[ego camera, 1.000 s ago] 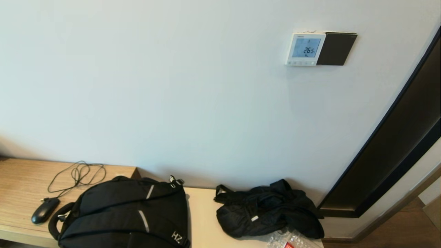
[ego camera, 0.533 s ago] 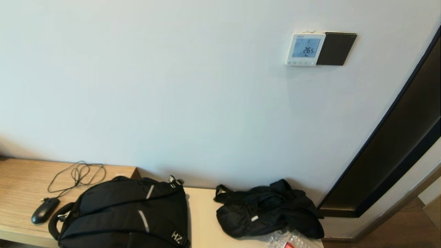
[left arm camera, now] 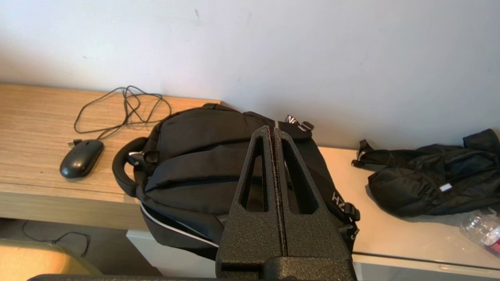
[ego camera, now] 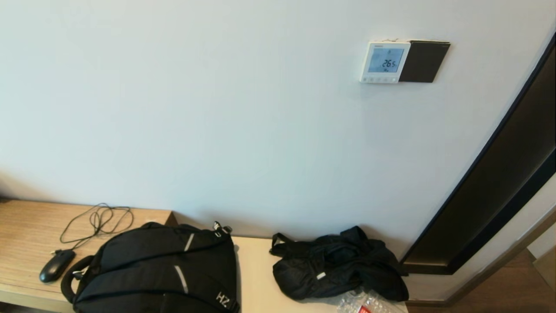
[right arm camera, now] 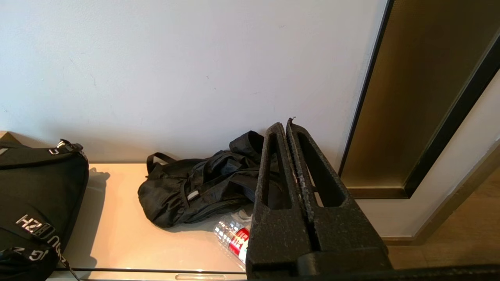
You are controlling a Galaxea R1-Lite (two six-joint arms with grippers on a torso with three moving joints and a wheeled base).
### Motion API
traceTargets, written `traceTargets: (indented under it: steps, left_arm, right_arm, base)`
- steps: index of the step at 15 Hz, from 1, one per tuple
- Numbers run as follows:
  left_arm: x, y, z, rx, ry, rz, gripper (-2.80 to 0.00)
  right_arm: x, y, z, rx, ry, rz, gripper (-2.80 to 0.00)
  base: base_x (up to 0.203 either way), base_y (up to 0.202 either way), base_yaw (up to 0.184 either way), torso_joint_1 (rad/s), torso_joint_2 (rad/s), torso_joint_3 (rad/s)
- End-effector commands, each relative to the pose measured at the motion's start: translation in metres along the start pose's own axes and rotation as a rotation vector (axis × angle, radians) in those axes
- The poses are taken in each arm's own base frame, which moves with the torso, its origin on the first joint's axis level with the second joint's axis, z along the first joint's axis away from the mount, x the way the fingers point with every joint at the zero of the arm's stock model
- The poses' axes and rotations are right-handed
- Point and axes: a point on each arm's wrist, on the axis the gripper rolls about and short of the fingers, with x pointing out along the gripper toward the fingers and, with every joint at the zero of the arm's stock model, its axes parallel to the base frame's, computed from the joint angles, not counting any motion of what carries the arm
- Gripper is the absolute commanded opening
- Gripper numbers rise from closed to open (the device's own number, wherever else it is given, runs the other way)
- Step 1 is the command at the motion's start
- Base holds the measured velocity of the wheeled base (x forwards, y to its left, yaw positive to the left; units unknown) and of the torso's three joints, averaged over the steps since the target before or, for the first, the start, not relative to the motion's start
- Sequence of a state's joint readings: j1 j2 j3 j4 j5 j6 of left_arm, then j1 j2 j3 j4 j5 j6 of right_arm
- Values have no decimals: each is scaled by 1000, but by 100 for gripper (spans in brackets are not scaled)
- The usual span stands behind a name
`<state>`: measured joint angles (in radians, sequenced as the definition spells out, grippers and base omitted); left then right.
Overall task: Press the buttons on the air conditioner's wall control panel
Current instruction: Turn off the central air conditioner
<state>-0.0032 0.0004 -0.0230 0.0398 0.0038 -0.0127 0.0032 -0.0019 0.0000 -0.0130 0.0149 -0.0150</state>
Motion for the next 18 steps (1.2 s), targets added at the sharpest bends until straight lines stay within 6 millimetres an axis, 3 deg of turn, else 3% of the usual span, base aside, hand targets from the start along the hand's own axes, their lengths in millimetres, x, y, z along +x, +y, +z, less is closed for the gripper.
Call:
traceTargets:
  steps: [1, 18]
  left_arm:
    - [0, 0, 0, 0, 0, 0, -280]
    - [0, 0, 0, 0, 0, 1, -280]
  right_arm:
    - [0, 0, 0, 0, -2, 0, -280]
    - [0, 0, 0, 1, -2, 0, -280]
  base:
    - [0, 0, 0, 0, 0, 0]
    - [0, 0, 0, 0, 0, 0]
